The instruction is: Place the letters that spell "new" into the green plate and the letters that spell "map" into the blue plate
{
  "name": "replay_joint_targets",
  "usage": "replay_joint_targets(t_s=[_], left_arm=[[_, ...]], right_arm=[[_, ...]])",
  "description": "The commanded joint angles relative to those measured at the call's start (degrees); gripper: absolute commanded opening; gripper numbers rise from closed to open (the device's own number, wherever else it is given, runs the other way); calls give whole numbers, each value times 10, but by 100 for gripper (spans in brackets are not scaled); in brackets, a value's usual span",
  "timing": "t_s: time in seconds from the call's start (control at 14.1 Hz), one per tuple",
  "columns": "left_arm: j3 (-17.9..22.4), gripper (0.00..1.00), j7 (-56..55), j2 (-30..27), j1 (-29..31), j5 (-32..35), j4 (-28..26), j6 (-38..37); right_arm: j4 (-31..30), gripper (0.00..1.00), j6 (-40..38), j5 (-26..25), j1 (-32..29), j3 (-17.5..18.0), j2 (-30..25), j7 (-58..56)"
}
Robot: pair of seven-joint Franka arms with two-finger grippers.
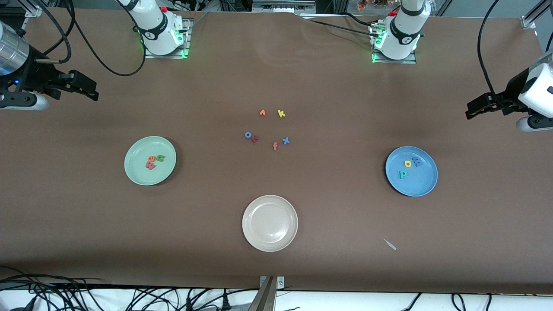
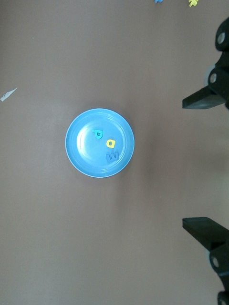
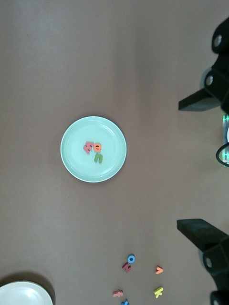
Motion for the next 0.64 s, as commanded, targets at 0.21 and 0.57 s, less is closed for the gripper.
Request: replay_joint_targets(t_s=[0.21,0.57], left_arm=[[4,100,14,-7,-4,-17,-10,5],[4,100,14,-4,-4,-17,-9,7]], right_arm=[[16,100,-9,-4,0,0,11,-6],[16,100,-10,-8,3,1,11,-5]])
